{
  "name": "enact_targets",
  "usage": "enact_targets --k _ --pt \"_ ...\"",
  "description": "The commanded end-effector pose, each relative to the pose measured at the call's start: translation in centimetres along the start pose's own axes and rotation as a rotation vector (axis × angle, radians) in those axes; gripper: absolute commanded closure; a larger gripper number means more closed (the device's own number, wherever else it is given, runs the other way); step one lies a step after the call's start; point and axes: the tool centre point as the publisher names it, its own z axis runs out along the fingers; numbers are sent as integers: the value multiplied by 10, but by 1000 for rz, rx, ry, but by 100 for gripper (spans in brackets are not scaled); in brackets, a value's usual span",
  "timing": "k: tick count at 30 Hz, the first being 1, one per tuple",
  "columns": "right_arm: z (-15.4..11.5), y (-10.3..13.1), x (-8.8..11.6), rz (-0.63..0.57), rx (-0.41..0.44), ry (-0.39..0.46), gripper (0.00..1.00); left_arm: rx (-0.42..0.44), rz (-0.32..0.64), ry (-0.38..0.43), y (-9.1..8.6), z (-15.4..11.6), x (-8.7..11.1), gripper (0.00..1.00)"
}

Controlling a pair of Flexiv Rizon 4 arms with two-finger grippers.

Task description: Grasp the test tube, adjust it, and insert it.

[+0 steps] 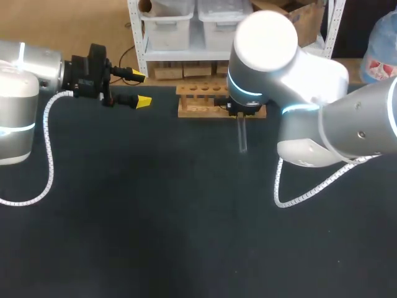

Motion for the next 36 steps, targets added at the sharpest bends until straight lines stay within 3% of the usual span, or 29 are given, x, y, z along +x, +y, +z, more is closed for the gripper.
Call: enact_targets --k 1,16,23,27,36 --pt "4 2 -3 -6 0 19 100 -6 1 -2 -2 0 1 0" --pt "6 0 1 -11 1 36 100 -6 1 -2 -2 0 1 0" --pt "-13 -4 -1 11 -4 12 100 -6 1 -2 -2 0 1 0" --pt "-43 -2 -9 16 -54 -40 100 -6 1 -2 -2 0 1 0" --pt "-100 4 -42 -46 -125 -268 100 -6 1 -2 -2 0 1 0"
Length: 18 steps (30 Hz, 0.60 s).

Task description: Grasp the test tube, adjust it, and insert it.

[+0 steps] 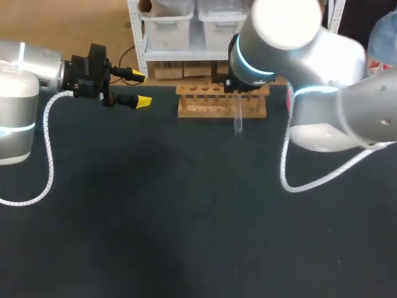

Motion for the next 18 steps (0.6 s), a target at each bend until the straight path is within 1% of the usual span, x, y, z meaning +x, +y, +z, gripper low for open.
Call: enact_targets --k 1,4,10,15,18 --pt "-36 -7 -2 -21 -10 -163 100 -6 1 -2 -2 0 1 0" --pt "-44 -6 -12 -28 -21 -229 100 -6 1 -2 -2 0 1 0" --pt "-48 -4 -28 -33 -64 -340 100 -6 1 -2 -2 0 1 0" --pt "-50 -1 -47 -36 -88 -480 100 -6 1 -2 -2 0 1 0" --pt "-51 0 -63 -33 -104 -566 100 -6 1 -2 -2 0 1 0"
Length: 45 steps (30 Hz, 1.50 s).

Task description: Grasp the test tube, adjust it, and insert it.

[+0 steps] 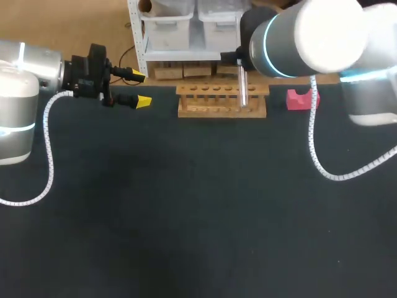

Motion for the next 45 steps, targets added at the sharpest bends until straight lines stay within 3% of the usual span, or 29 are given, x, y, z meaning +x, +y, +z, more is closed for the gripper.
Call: enact_targets --k 1,9,19,25,31,45 --pt "11 -2 -14 -2 -28 -327 100 -6 1 -2 -2 0 1 0" --pt "12 -4 -41 -44 -71 -498 100 -6 1 -2 -2 0 1 0" --pt "27 -21 -47 27 -126 -590 100 -6 1 -2 -2 0 1 0" --pt "30 -20 -53 47 -146 -662 100 -6 1 -2 -2 0 1 0" --pt "27 -15 -53 44 -196 -715 100 -6 1 -2 -2 0 1 0" --pt "54 -18 -45 53 -278 -803 100 -6 1 -2 -2 0 1 0"
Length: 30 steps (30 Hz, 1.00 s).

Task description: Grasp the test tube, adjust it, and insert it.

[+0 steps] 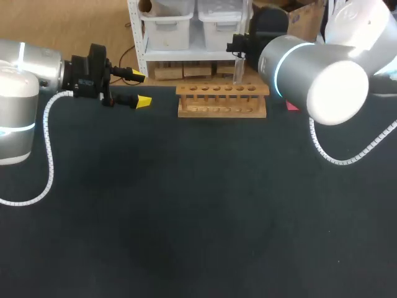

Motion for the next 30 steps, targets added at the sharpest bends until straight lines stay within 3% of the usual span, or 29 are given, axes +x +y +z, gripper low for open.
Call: enact_targets --k 1,9,30 --pt "10 -3 5 -4 -207 -458 100 -6 1 -2 -2 0 1 0" --pt "17 -7 8 -17 -219 -487 100 -6 1 -2 -2 0 1 0" --pt "27 -29 14 -66 -365 -607 100 -6 1 -2 -2 0 1 0"
